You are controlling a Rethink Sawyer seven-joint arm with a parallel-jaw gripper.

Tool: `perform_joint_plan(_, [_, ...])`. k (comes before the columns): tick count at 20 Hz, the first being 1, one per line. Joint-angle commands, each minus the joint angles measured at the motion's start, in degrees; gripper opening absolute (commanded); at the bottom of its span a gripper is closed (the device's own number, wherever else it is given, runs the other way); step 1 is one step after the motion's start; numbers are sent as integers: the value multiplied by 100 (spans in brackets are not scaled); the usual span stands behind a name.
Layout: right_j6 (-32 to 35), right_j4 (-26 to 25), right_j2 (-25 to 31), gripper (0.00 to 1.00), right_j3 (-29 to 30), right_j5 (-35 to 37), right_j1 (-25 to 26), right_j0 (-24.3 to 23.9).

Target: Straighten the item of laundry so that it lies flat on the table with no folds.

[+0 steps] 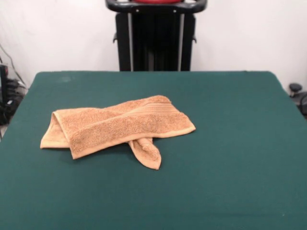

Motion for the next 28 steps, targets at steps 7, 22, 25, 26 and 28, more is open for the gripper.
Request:
perform_joint_plan(7, [955, 46, -115, 0, 772, 1317, -46, 928])
perform_joint_plan(22, [981, 81, -265, 0, 528, 1577, 96, 1120])
perform_joint_plan(25, [495, 39, -394, 0, 785, 1729, -199, 953])
perform_joint_plan(26, [315, 22, -453, 0, 928, 1758, -329, 894])
perform_joint_plan(28, [-108, 21, -560, 0, 1323, 1596, -601, 702])
